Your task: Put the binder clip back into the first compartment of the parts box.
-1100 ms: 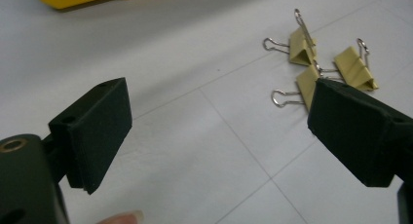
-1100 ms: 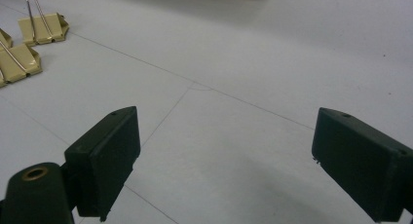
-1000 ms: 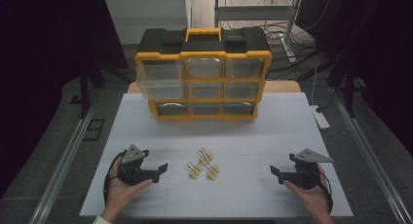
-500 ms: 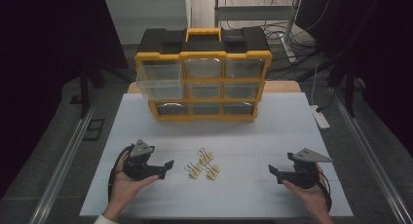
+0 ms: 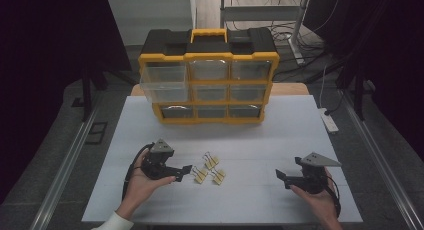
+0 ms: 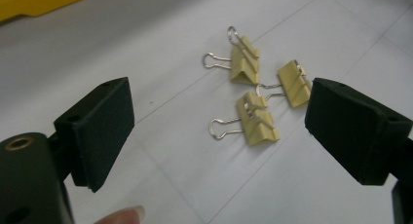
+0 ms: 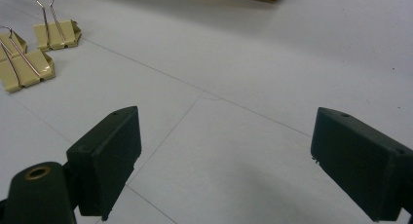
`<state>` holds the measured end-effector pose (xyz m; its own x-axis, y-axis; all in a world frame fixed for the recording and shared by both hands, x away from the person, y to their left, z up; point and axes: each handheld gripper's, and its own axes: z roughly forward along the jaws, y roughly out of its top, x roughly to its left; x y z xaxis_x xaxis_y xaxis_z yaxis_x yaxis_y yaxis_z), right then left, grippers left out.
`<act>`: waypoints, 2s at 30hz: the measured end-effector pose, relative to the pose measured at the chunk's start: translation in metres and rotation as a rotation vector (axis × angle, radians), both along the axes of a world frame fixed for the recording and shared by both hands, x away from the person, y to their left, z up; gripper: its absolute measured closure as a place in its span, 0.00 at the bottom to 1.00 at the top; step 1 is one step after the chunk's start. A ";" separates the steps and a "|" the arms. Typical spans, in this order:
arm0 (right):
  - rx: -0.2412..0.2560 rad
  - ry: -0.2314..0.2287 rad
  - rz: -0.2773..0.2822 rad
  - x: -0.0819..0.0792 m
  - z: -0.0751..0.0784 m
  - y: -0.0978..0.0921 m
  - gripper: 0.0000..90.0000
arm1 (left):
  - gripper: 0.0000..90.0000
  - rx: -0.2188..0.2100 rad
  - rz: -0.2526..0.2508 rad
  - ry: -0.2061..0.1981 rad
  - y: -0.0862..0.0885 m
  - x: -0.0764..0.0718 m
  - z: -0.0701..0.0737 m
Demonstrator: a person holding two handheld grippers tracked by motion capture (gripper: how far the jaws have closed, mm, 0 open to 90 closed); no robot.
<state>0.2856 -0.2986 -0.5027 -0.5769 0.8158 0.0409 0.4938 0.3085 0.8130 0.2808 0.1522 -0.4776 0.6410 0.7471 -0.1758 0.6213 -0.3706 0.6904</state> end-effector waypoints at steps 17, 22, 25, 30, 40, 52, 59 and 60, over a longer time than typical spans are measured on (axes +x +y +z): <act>-0.014 0.005 -0.009 0.001 -0.002 -0.001 0.14 | 0.27 0.015 -0.066 0.120 -0.025 0.017 -0.015; -0.013 0.012 -0.006 0.002 -0.004 -0.001 0.14 | 0.43 0.016 -0.067 0.150 -0.025 0.020 -0.024; -0.016 0.013 -0.005 0.002 -0.004 0.000 0.14 | 0.61 -0.007 -0.080 0.178 -0.024 0.022 -0.027; -0.017 0.011 -0.010 0.002 -0.004 -0.001 0.14 | 0.88 -0.067 -0.105 0.199 -0.022 0.022 -0.029; -0.019 0.004 -0.020 0.001 -0.003 -0.002 0.14 | 0.99 -0.182 -0.162 0.186 -0.016 0.016 -0.021; -0.014 0.001 -0.035 0.002 -0.004 -0.006 0.14 | 0.99 -0.290 -0.126 0.030 0.006 -0.001 0.009; -0.012 0.008 -0.034 0.002 -0.005 -0.007 0.14 | 0.99 -0.321 -0.100 -0.032 0.014 -0.005 0.025; -0.010 0.008 -0.035 0.002 -0.005 -0.007 0.14 | 0.99 -0.324 -0.097 -0.038 0.014 -0.006 0.027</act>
